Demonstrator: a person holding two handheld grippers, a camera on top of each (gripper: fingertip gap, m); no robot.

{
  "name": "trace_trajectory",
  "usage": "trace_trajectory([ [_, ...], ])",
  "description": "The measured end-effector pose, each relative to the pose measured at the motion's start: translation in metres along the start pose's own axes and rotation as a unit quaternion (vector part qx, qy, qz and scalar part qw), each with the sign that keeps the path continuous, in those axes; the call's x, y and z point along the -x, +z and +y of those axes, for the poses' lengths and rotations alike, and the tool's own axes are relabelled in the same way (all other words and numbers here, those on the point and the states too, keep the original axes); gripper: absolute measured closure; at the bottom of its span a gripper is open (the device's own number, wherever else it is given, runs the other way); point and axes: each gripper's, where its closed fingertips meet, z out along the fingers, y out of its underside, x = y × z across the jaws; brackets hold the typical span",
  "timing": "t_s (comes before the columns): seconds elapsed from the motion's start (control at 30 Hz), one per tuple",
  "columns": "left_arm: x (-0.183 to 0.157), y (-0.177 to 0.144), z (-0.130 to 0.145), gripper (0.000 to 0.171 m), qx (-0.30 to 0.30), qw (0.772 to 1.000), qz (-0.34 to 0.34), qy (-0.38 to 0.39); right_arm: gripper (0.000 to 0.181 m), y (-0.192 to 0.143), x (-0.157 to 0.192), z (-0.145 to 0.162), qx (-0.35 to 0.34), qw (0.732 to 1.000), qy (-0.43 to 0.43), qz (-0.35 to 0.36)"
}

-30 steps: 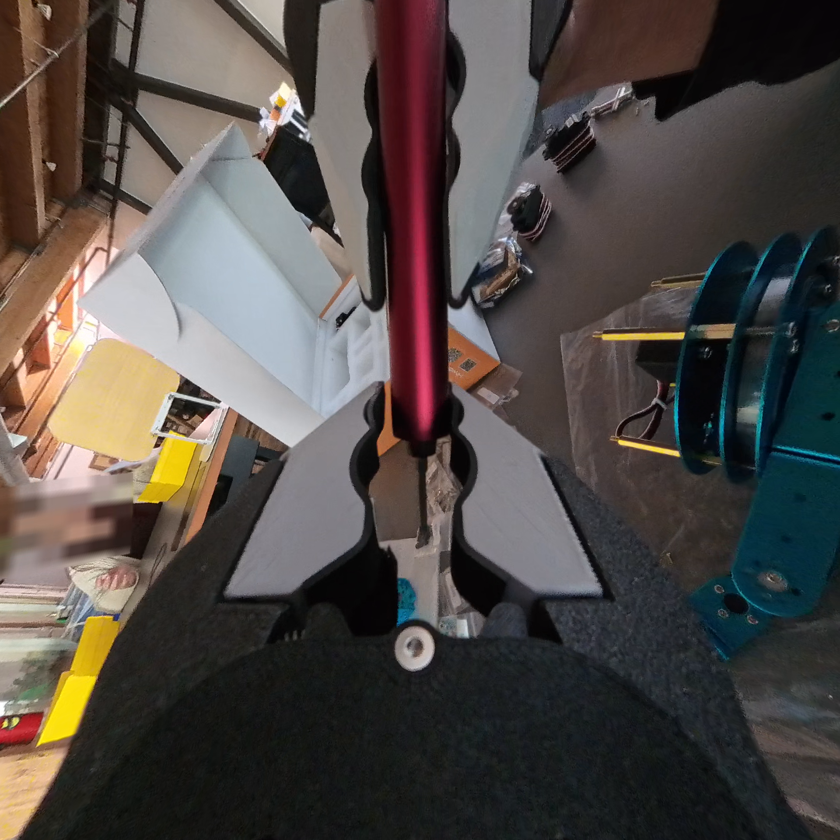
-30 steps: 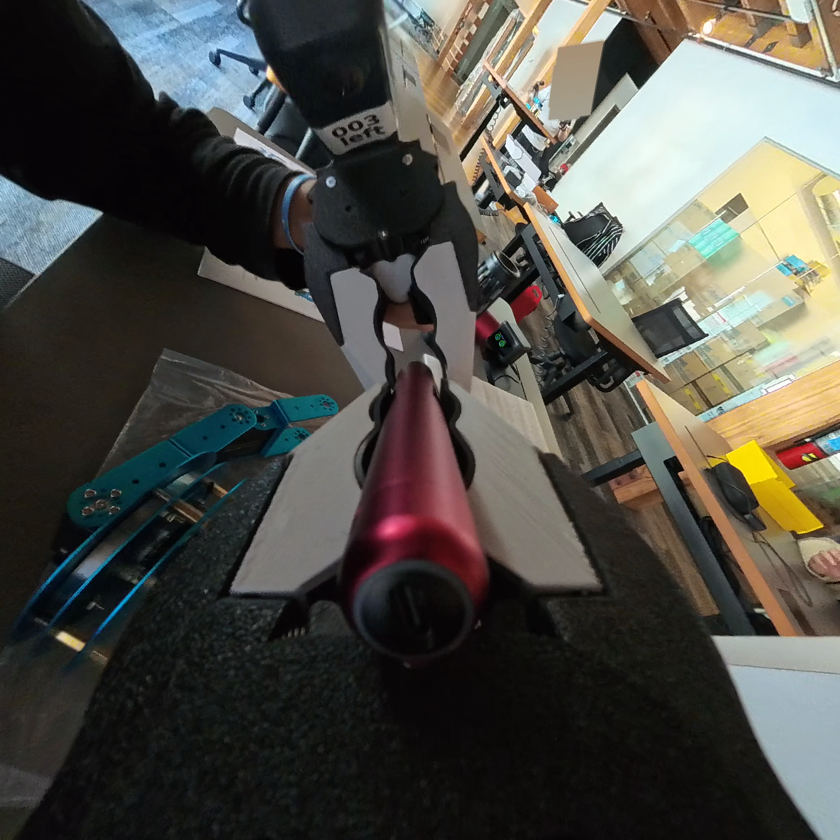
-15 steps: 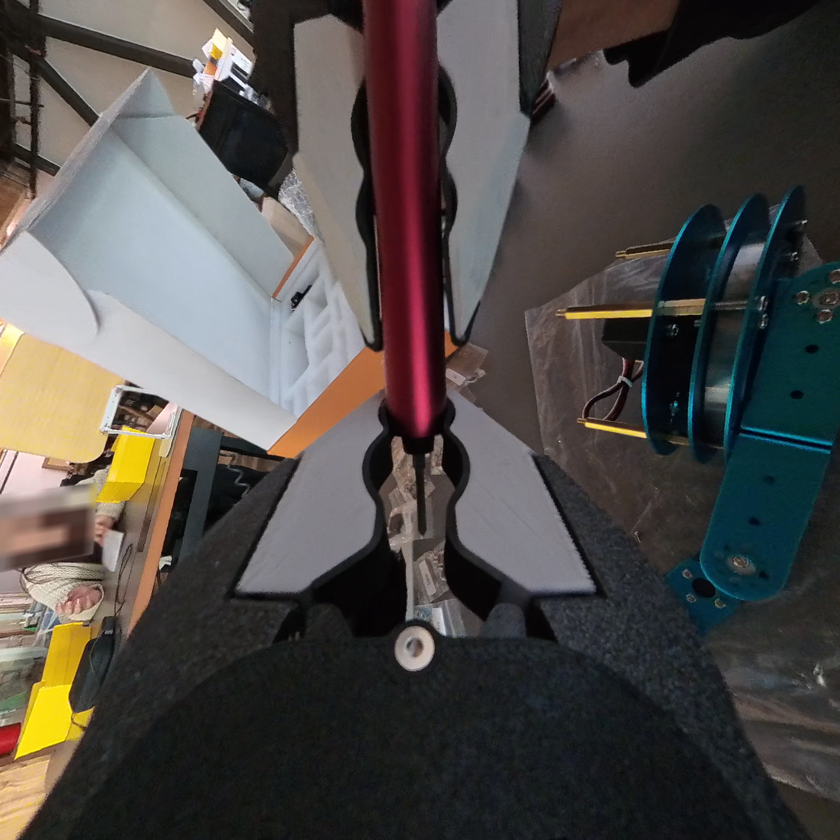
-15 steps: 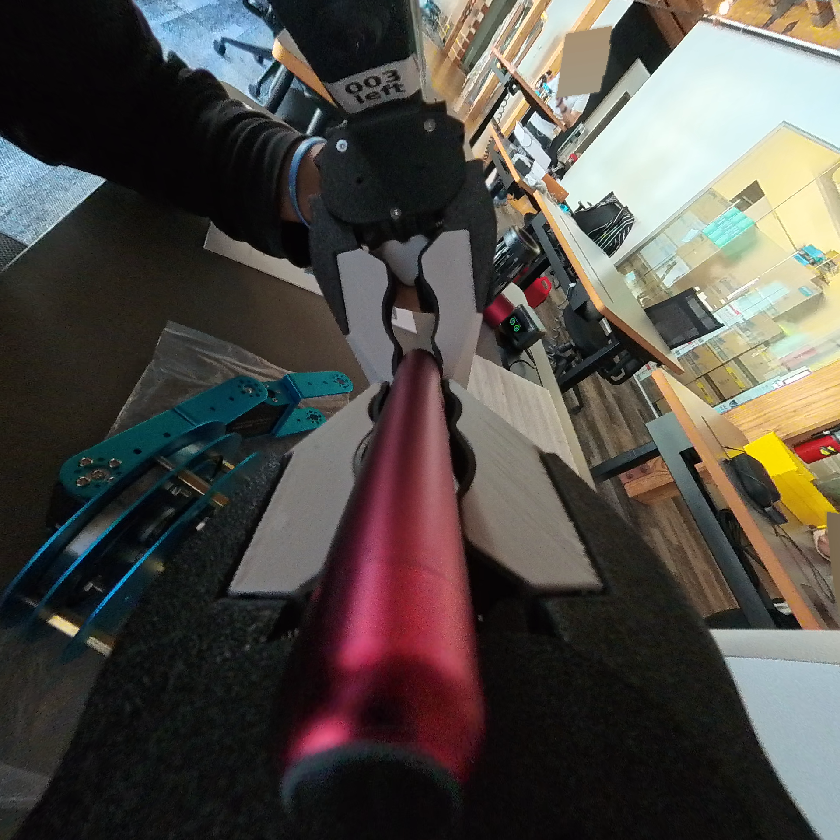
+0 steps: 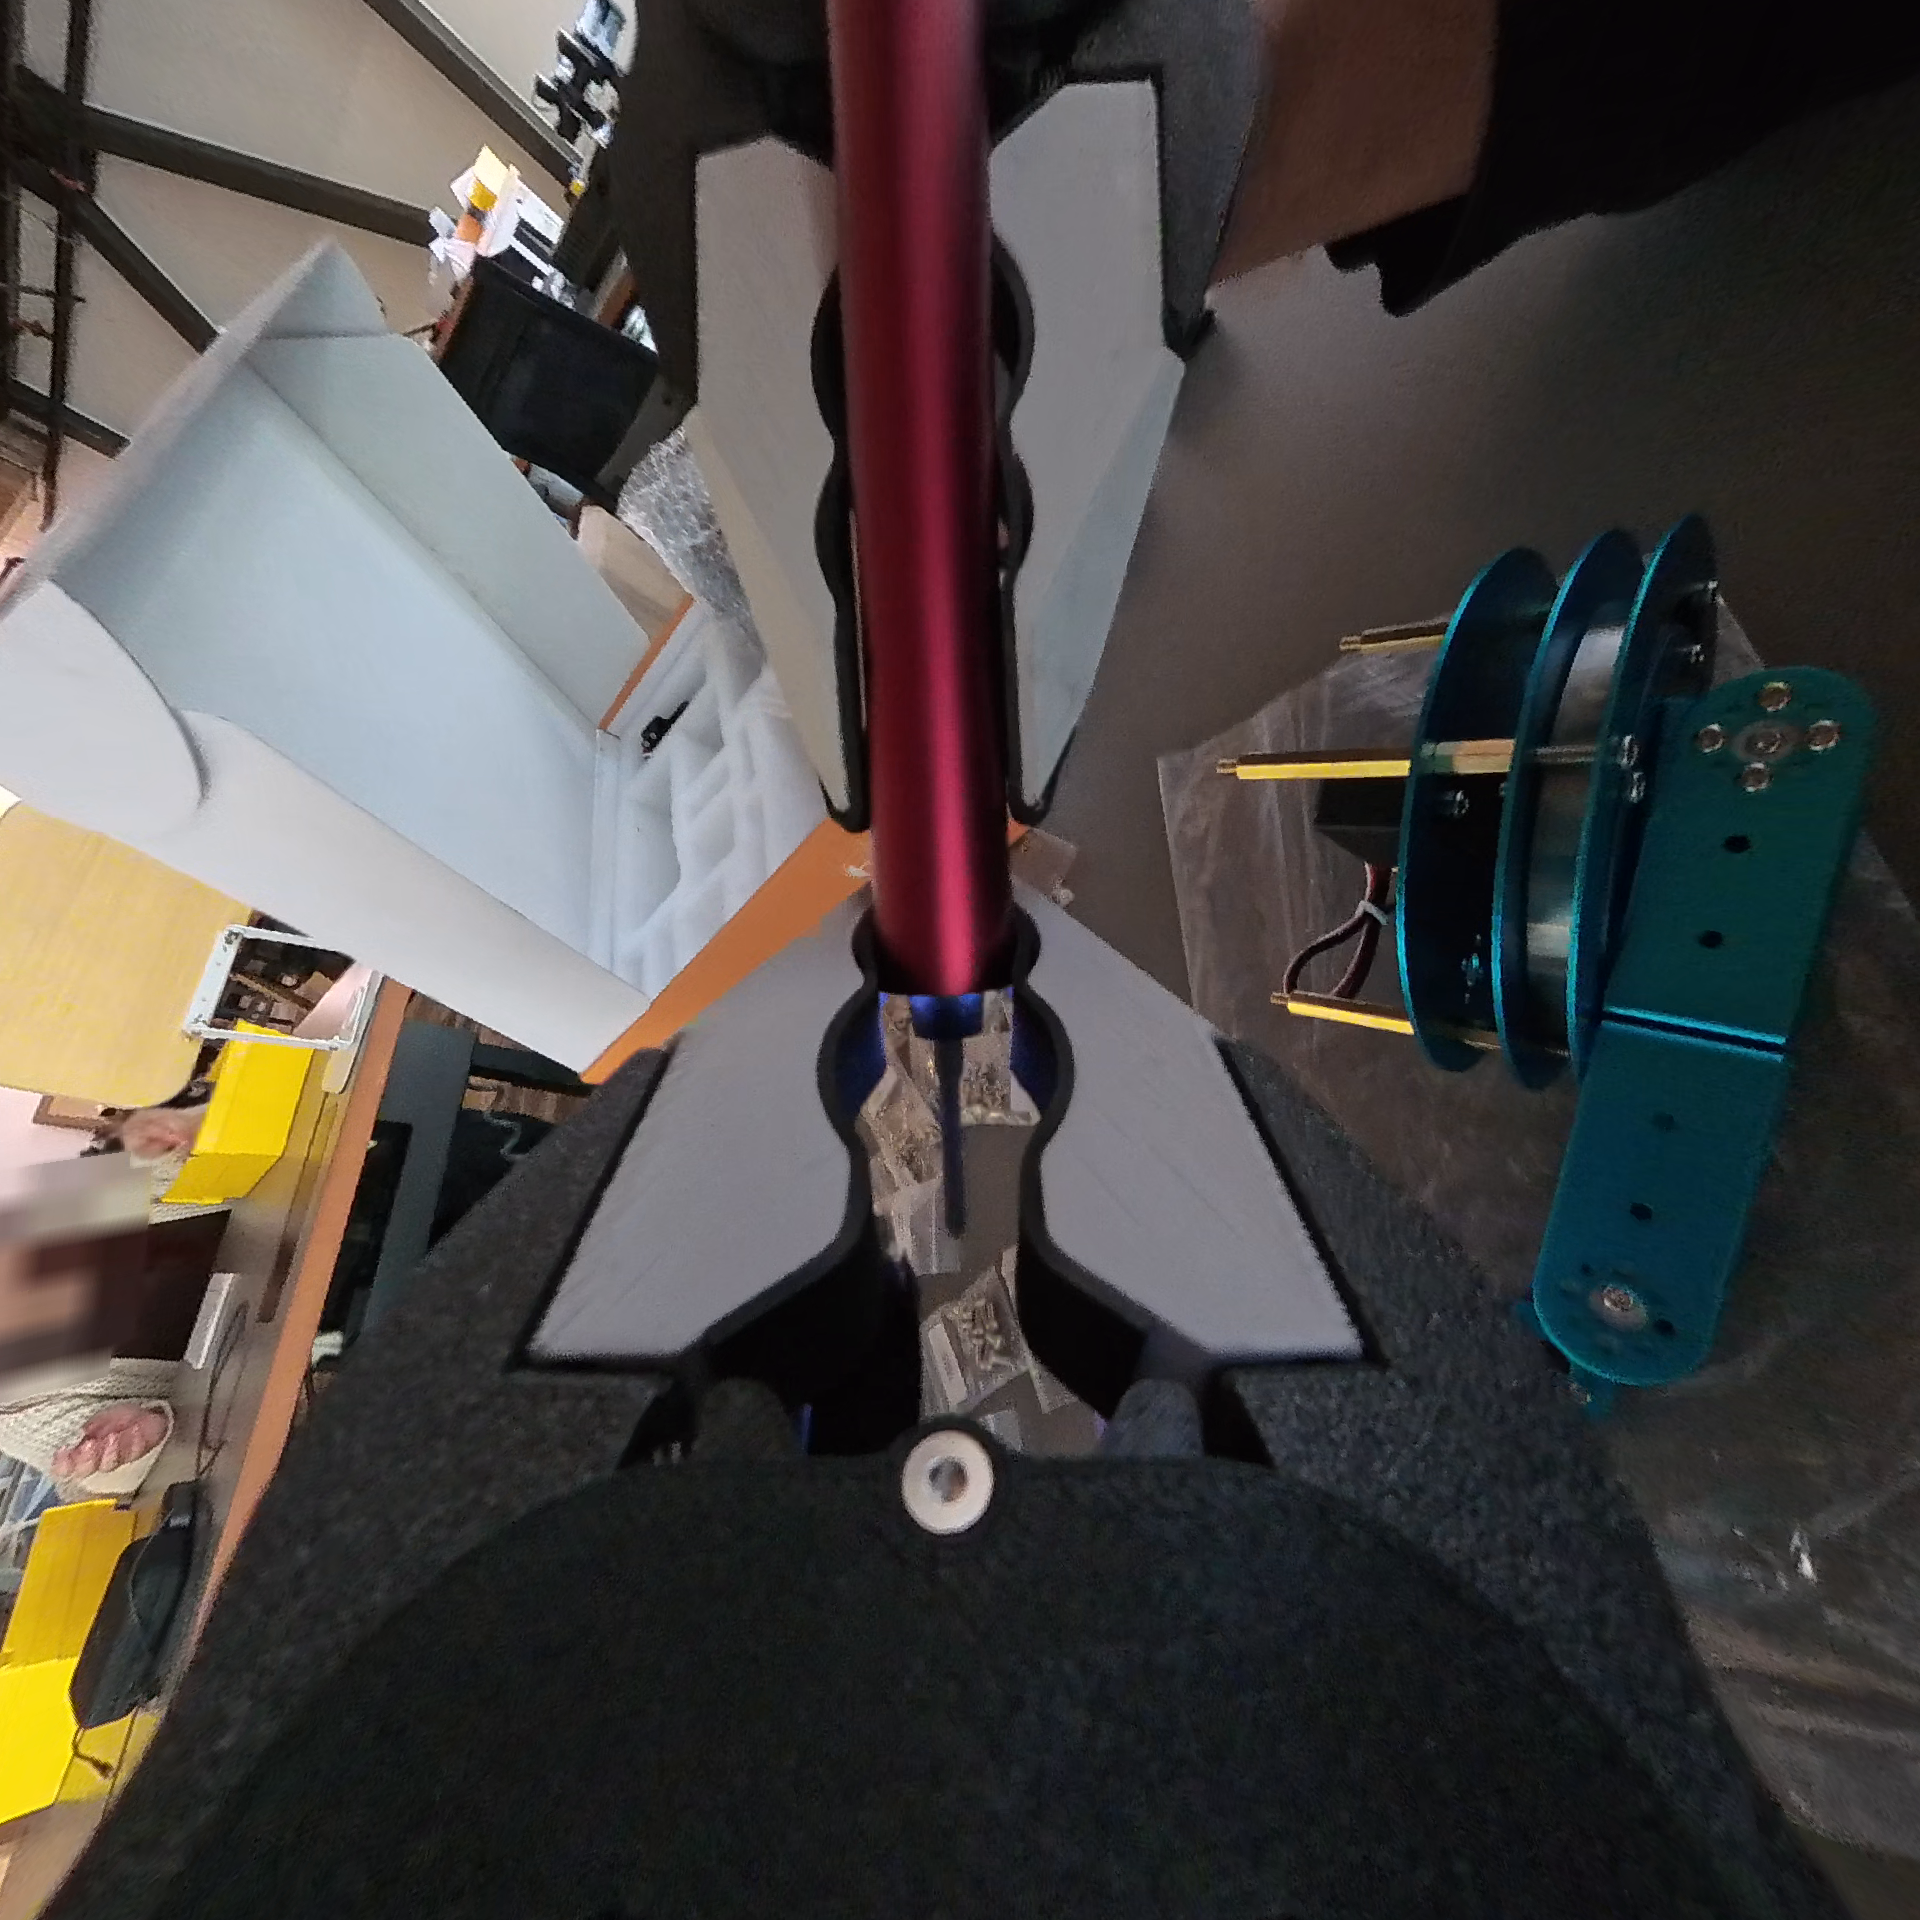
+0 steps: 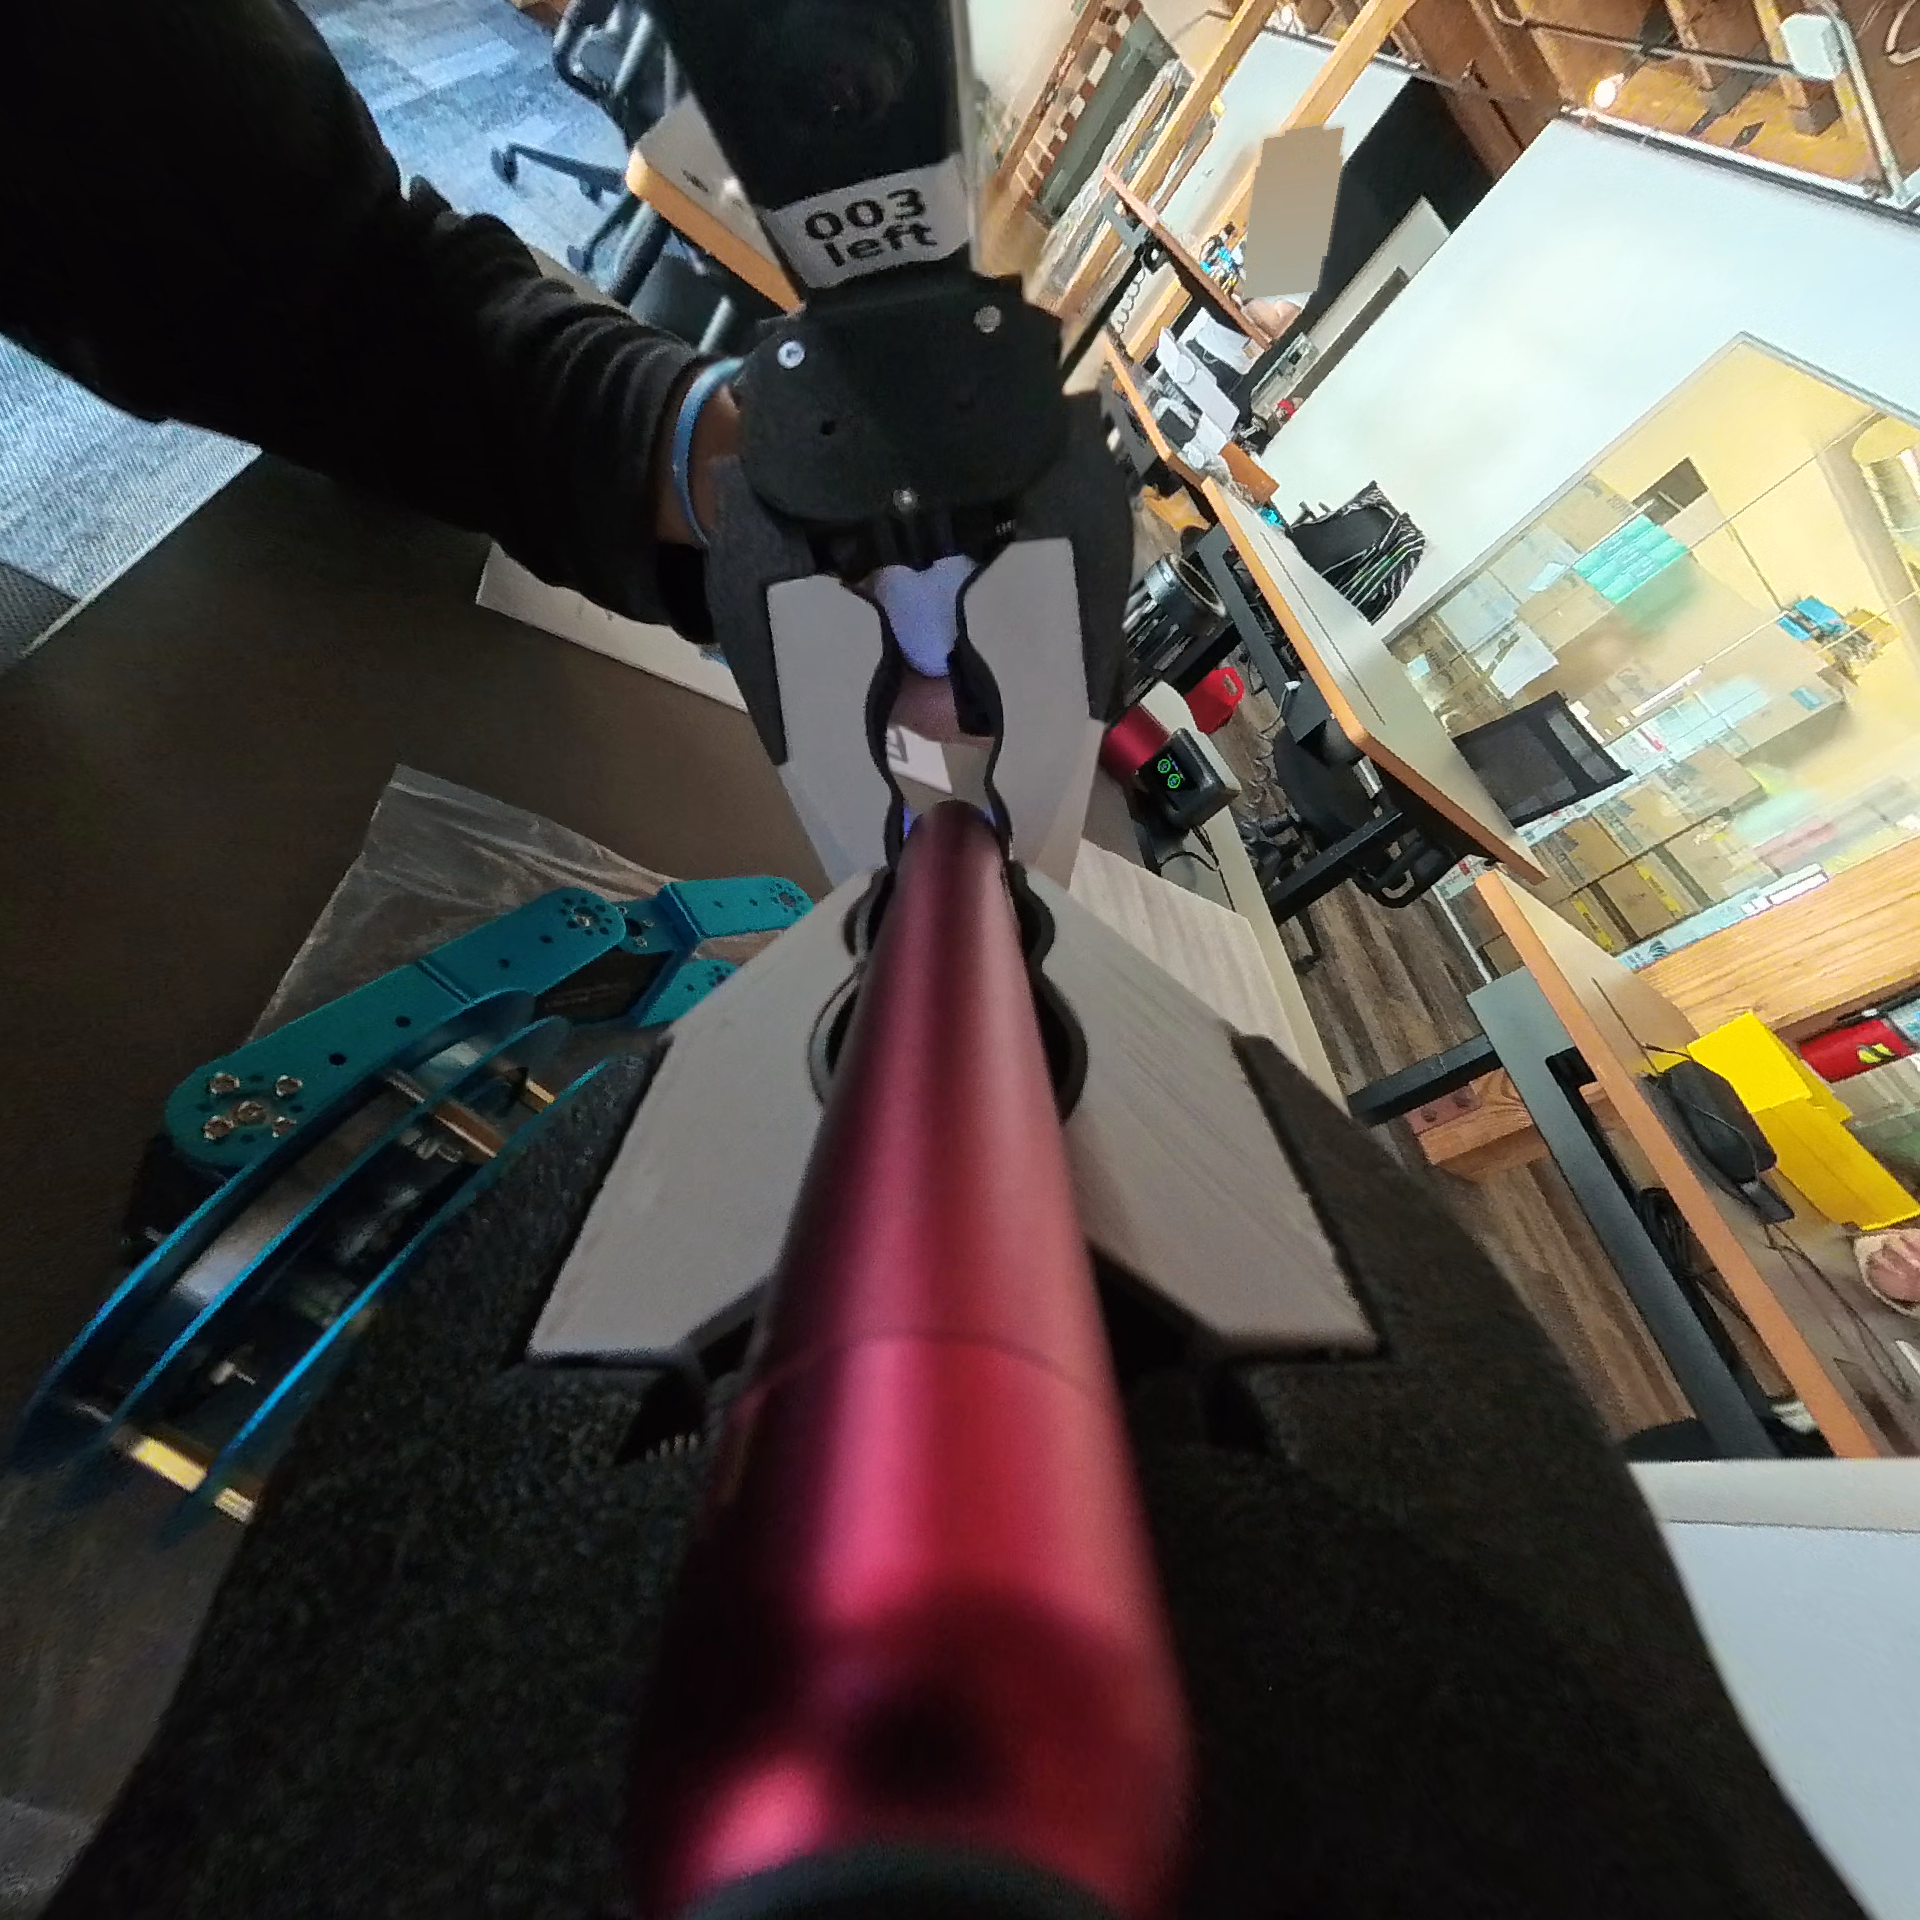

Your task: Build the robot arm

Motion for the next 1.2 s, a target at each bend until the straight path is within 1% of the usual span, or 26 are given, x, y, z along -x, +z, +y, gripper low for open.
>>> trace_trajectory([
  [0.03, -0.001, 0.000, -0.001, 0.152, -0.004, 1.000, 0.000, -0.002, 0.159, 0.000, 0.000, 0.000, -0.005, 1.000, 0.011, -0.004],
  [0.1, -0.006, 0.002, 0.004, 0.156, 0.013, 1.000, 0.025, -0.013, 0.159, 0.002, 0.004, 0.004, 0.001, 0.999, 0.041, -0.026],
  [0.13, -0.009, 0.002, 0.007, 0.156, 0.022, 0.999, 0.037, -0.019, 0.159, 0.003, 0.005, 0.006, 0.003, 0.999, 0.034, -0.024],
  [0.23, -0.010, 0.004, 0.007, 0.157, 0.020, 0.999, 0.033, -0.013, 0.159, 0.002, 0.007, 0.007, 0.002, 0.999, 0.026, -0.018],
  [0.3, -0.010, 0.003, 0.002, 0.154, 0.010, 0.999, 0.028, -0.022, 0.159, -0.003, 0.006, 0.004, -0.004, 0.999, 0.032, -0.015],
  [0.37, -0.009, -0.006, 0.005, 0.139, 0.013, 0.999, 0.032, -0.042, 0.159, -0.016, 0.001, 0.010, 0.019, 0.999, 0.040, -0.002],
  [0.43, 0.000, -0.025, 0.013, 0.128, 0.019, 0.996, 0.017, -0.084, 0.160, -0.042, -0.003, 0.023, 0.052, 0.997, 0.054, 0.010],
  [0.5, 0.001, -0.050, 0.018, 0.126, 0.010, 0.990, 0.003, -0.138, 0.159, -0.071, 0.002, 0.045, 0.089, 0.992, 0.085, 0.006],
  [0.57, -0.001, -0.072, 0.032, 0.126, 0.021, 0.980, -0.025, -0.198, 0.159, -0.094, 0.010, 0.072, 0.112, 0.987, 0.117, 0.012],
  [0.63, -0.017, -0.088, 0.040, 0.127, 0.026, 0.967, -0.036, -0.252, 0.159, -0.107, 0.028, 0.093, 0.116, 0.981, 0.156, -0.003],
  [0.7, -0.036, -0.096, 0.041, 0.127, 0.018, 0.952, -0.046, -0.302, 0.158, -0.111, 0.049, 0.105, 0.109, 0.975, 0.191, -0.035],
  [0.73, -0.046, -0.098, 0.040, 0.127, 0.011, 0.943, -0.051, -0.328, 0.160, -0.112, 0.058, 0.111, 0.113, 0.972, 0.203, -0.043],
  [0.8, -0.062, -0.098, 0.035, 0.127, -0.002, 0.926, -0.067, -0.371, 0.158, -0.115, 0.075, 0.122, 0.132, 0.964, 0.224, -0.056],
  [0.87, -0.071, -0.097, 0.027, 0.128, -0.023, 0.909, -0.094, -0.405, 0.160, -0.116, 0.089, 0.128, 0.145, 0.958, 0.242, -0.051],
  [0.93, -0.074, -0.096, 0.015, 0.129, -0.057, 0.891, -0.114, -0.435, 0.160, -0.117, 0.104, 0.126, 0.143, 0.956, 0.253, -0.042],
  [1.03, -0.075, -0.094, 0.010, 0.131, -0.066, 0.880, -0.140, -0.449, 0.160, -0.113, 0.115, 0.125, 0.139, 0.957, 0.255, -0.003],
  [1.1, -0.072, -0.091, 0.007, 0.132, -0.079, 0.872, -0.138, -0.462, 0.159, -0.109, 0.118, 0.131, 0.149, 0.954, 0.257, 0.023],
  [1.2, -0.070, -0.084, 0.005, 0.132, -0.097, 0.862, -0.112, -0.484, 0.159, -0.109, 0.115, 0.133, 0.151, 0.953, 0.258, 0.045],
])
